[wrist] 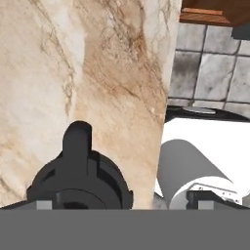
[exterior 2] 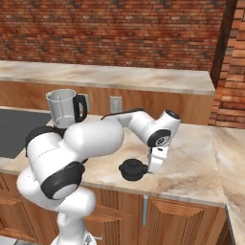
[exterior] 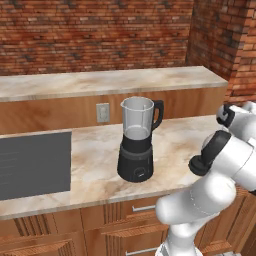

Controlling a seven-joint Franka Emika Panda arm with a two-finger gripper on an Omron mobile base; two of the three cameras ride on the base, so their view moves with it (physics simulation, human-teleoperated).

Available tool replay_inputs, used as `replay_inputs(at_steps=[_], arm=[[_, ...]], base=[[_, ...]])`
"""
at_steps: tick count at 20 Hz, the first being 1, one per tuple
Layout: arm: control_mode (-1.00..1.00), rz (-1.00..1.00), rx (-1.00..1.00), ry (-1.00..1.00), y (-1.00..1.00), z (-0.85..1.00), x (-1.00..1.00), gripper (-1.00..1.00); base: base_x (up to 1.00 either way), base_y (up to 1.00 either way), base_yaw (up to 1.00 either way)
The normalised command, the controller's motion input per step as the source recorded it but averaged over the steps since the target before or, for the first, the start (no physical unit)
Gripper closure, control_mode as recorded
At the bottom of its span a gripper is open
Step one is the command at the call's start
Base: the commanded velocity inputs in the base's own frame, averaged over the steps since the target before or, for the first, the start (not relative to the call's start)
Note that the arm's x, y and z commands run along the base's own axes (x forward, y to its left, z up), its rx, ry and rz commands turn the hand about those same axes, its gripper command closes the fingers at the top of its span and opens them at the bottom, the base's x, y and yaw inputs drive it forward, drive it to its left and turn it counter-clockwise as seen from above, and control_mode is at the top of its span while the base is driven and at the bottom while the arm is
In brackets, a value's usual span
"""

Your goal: Close the lid blender by securely placing the lid on top.

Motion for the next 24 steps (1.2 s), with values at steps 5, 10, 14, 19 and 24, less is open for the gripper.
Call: replay_inputs(at_steps=[5, 10, 14, 19, 24], arm=[[-1.0, 0.0, 0.0, 0.0, 0.0, -0.27, 0.37, -1.0], [-1.0, 0.0, 0.0, 0.0, 0.0, -0.31, 0.23, -1.0], [-1.0, 0.0, 0.0, 0.04, 0.06, -0.25, 0.15, -1.0], [-1.0, 0.0, 0.0, 0.01, 0.0, -0.29, 0.02, -1.0], [-1.0, 0.0, 0.0, 0.0, 0.06, -0.29, 0.0, -1.0]], base=[[0.0, 0.0, 0.0], [0.0, 0.0, 0.0], [0.0, 0.0, 0.0], [0.0, 0.0, 0.0], [0.0, 0.0, 0.0]])
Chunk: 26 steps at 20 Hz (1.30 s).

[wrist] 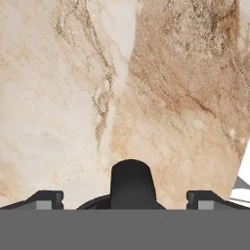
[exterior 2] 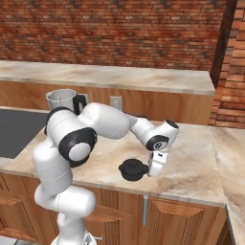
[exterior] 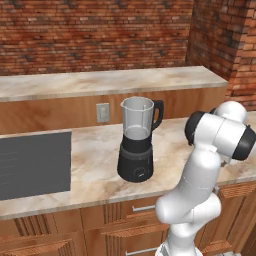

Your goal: Close the lid blender by securely placing the lid on top.

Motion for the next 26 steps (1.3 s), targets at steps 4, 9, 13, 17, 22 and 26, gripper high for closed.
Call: replay_inputs(at_steps=[4, 9, 13, 17, 22, 26], arm=[[-1.0, 0.0, 0.0, 0.0, 0.34, -0.23, 0.0, -1.0], [-1.0, 0.0, 0.0, 0.0, 0.27, -0.28, 0.0, 1.0], [-1.0, 0.0, 0.0, 0.0, 0.23, -0.15, 0.0, 1.0], [-1.0, -0.01, 0.0, 0.0, 0.22, 0.0, 0.0, 1.0], [-1.0, -0.06, 0.01, -0.07, 0.0, 0.33, -0.2, 1.0], [-1.0, -0.06, 0.0, -0.17, 0.0, 0.81, -0.18, 1.0]], base=[[0.0, 0.0, 0.0], [0.0, 0.0, 0.0], [0.0, 0.0, 0.0], [0.0, 0.0, 0.0], [0.0, 0.0, 0.0], [0.0, 0.0, 0.0]])
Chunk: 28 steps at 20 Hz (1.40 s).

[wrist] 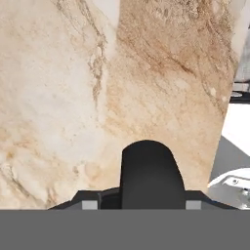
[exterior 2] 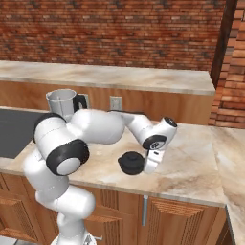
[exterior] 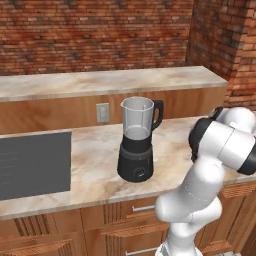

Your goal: Close the lid blender by securely placing the lid on top.

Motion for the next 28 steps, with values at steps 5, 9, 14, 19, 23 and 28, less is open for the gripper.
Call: replay_inputs(at_steps=[5, 9, 14, 19, 23, 28], arm=[[-1.0, -0.08, 0.0, -0.23, 0.04, 0.82, -0.13, 1.0], [-1.0, -0.12, 0.0, -0.11, 0.23, 0.88, 0.0, 1.0], [-1.0, -0.11, 0.0, -0.03, 0.43, 0.98, 0.02, 1.0], [-1.0, -0.05, 0.01, 0.0, 0.36, 1.0, 0.01, 1.0], [-1.0, -0.01, 0.01, 0.0, 0.33, 1.0, 0.0, 1.0], [-1.0, 0.0, 0.02, -0.03, 0.36, 0.94, 0.0, 1.0]], base=[[0.0, 0.0, 0.0], [0.0, 0.0, 0.0], [0.0, 0.0, 0.0], [0.0, 0.0, 0.0], [0.0, 0.0, 0.0], [0.0, 0.0, 0.0]])
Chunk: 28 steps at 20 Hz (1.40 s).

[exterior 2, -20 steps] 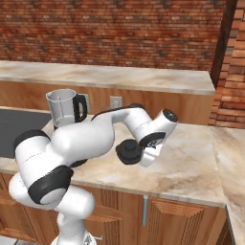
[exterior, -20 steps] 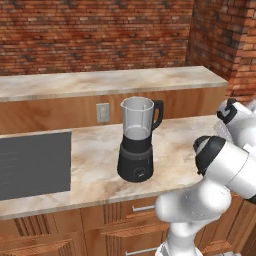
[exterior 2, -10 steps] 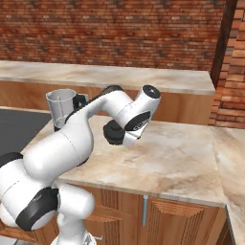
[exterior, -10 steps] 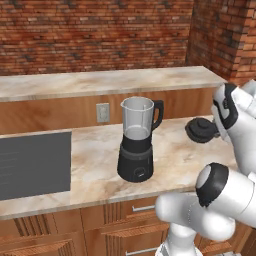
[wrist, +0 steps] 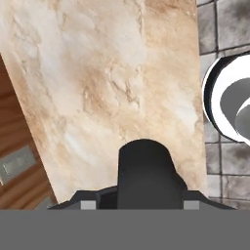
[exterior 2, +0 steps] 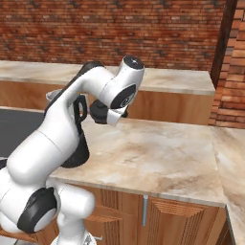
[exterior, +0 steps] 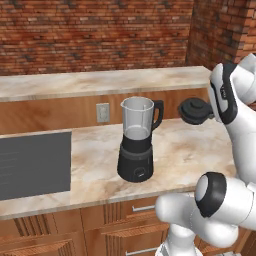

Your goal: Close the lid blender by securely placing the lid on top.

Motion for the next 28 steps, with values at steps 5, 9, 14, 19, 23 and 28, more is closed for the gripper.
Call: replay_inputs(at_steps=[5, 9, 14, 19, 23, 28], arm=[[-1.0, 0.0, 0.03, -0.05, 0.35, 0.76, -0.04, 1.0], [-1.0, 0.0, 0.03, -0.01, 0.52, 0.54, 0.0, 1.0], [-1.0, 0.0, 0.04, 0.0, 0.74, 0.35, 0.0, 1.0], [-1.0, 0.0, 0.01, 0.06, 0.94, 0.13, 0.01, 1.0], [-1.0, 0.02, 0.01, 0.15, 0.8, 0.0, 0.15, 1.0], [-1.0, 0.0, 0.01, 0.17, 0.23, 0.0, 0.53, 1.0]], base=[[0.0, 0.0, 0.0], [0.0, 0.0, 0.0], [0.0, 0.0, 0.0], [0.0, 0.0, 0.0], [0.0, 0.0, 0.0], [0.0, 0.0, 0.0]])
